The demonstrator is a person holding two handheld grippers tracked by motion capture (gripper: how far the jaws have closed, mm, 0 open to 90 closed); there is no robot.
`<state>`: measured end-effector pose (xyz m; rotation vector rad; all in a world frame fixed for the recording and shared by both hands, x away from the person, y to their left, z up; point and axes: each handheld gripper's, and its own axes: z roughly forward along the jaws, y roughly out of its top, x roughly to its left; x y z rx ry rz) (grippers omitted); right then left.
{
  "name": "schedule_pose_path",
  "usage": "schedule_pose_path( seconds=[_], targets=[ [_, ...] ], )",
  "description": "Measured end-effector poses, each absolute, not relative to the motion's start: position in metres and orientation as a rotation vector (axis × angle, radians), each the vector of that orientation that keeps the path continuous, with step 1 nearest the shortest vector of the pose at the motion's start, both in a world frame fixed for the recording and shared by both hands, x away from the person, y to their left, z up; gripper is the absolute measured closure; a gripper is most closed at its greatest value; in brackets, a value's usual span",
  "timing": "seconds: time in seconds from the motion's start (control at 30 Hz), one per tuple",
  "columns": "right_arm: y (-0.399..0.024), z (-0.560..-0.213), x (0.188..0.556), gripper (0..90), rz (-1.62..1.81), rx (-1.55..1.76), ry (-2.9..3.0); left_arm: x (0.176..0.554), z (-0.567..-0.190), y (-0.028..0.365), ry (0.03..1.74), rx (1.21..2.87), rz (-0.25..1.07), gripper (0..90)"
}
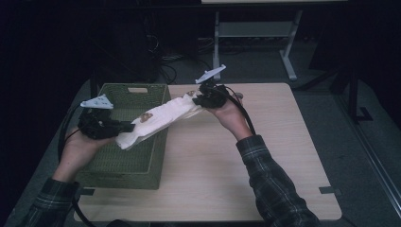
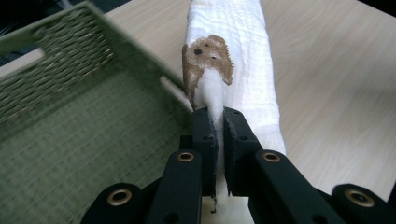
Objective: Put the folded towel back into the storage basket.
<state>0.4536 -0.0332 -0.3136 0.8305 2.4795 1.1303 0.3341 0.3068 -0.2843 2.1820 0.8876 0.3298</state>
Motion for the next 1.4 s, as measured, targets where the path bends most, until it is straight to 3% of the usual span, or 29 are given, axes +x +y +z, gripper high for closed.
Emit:
schedule_pose_path(
  seconds=[0.8,1.4],
  targets=[
    [0.096,-0.327,0.488,83.9,1.192,0.696,2.586,0.319,-0.316,0.411,1.127,2.108,0.362,84.0],
    [0.129,-0.364,0.499,83.2,1.139,0.703,2.665,0.321,-0.355,0.425,1.173,2.134,0.275,83.2]
  ],
)
